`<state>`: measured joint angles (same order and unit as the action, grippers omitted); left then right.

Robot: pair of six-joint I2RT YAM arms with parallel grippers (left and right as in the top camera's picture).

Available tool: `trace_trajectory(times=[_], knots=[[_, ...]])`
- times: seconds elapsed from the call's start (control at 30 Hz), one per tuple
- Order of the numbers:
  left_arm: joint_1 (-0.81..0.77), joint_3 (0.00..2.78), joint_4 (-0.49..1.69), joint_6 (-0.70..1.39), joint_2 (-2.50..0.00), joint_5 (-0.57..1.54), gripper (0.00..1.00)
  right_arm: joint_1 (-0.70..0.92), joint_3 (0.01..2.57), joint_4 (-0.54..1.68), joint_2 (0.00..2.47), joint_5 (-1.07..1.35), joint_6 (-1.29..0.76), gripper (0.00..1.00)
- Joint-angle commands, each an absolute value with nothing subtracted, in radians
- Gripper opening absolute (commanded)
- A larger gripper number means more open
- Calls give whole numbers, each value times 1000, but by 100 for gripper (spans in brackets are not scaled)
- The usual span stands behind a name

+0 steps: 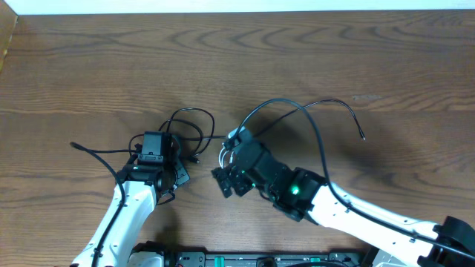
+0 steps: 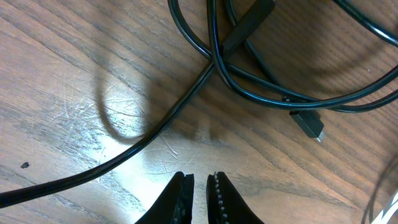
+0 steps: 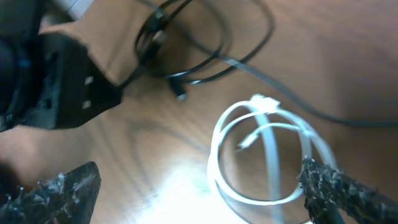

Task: Untangle cables
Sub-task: 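Lower the right gripper and close it on the white cable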

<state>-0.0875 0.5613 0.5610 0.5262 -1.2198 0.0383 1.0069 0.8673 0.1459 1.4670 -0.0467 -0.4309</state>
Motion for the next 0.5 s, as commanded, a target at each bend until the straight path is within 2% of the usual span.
trace_trajectory(times=[0.0,0.03,0.07,0.1,0.3,0.33,0.4,0.43,0.47], knots=[[-83,558,564,528,-1221,22,16,1047,872,123,1497,-52,-510,74],[-83,558,564,528,-1221,22,17,1055,871,97,1508,-58,-508,44],[-83,558,564,528,-1221,22,17,1060,871,82,1515,-63,-508,20],[-83,558,564,528,-1221,22,17,1069,871,52,1534,-72,-509,1],[-83,558,564,528,-1221,22,17,1092,871,-5,1626,-139,-509,1],[-83,558,564,528,-1221,22,17,1092,871,-9,1646,-157,-512,5],[-83,558,564,528,-1221,22,17,1092,871,-23,1685,-175,-511,27],[-83,558,564,528,-1221,22,17,1092,871,-37,1706,-176,-506,33],[-83,558,564,528,-1221,22,17,1092,871,-50,1723,-178,-499,36]])
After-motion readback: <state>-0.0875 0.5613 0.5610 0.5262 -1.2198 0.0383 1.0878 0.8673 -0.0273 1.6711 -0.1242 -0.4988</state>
